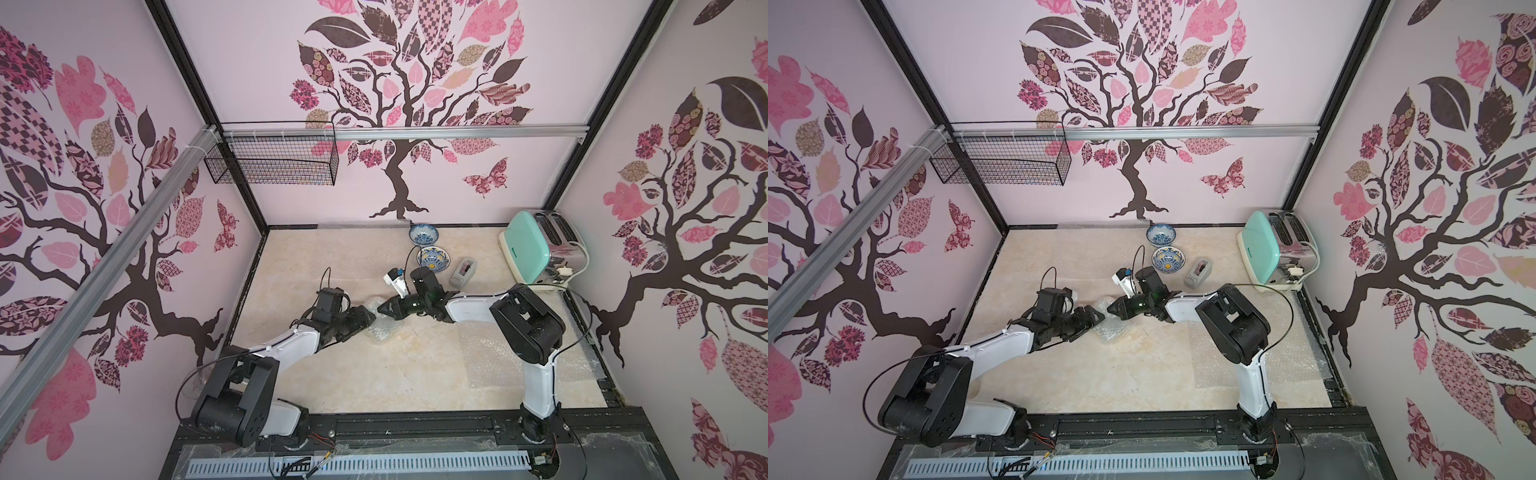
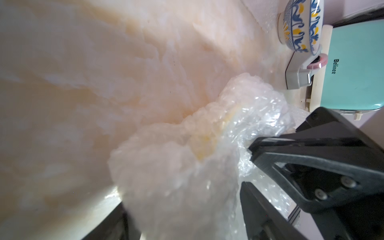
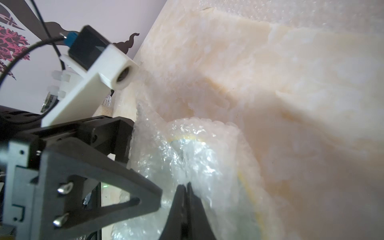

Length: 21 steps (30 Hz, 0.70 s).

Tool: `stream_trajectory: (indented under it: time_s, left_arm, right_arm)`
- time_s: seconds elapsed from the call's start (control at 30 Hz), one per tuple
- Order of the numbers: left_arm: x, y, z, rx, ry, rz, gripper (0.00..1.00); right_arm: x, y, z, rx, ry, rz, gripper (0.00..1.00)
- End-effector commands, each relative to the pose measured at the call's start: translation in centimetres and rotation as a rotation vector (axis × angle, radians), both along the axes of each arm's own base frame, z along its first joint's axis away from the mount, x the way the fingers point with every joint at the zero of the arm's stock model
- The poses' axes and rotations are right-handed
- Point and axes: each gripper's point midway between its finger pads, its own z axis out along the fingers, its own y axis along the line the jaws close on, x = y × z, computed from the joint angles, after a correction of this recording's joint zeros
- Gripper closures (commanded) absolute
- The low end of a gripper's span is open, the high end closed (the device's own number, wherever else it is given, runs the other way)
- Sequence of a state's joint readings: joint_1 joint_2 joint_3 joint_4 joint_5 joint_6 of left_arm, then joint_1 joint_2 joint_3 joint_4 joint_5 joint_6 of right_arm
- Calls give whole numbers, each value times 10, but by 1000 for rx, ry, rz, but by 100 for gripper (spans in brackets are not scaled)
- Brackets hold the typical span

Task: Wrap bowls in bubble wrap
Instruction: Stick the tape on the bubble wrap.

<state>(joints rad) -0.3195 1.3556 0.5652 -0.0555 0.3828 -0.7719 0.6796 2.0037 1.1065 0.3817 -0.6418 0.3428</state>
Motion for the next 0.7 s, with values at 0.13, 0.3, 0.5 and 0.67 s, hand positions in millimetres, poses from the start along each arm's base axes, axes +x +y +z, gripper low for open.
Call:
stream_trajectory:
  time_s: [0.13, 0.3, 0.5, 0.67]
  left_arm:
    - [14, 12, 41, 6, -142, 64, 23]
    - [26, 10, 54, 5, -199, 62, 21]
    - [32, 19, 47, 27, -311, 94, 19]
    - [35, 25, 53, 46, -380, 123, 18]
  right_arm:
    - [2, 3, -9, -26, 7, -3, 100]
    - [1, 3, -7, -21, 8, -1, 100]
    - [1, 3, -5, -17, 8, -1, 100]
    - [0, 3, -5, -16, 9, 0, 100]
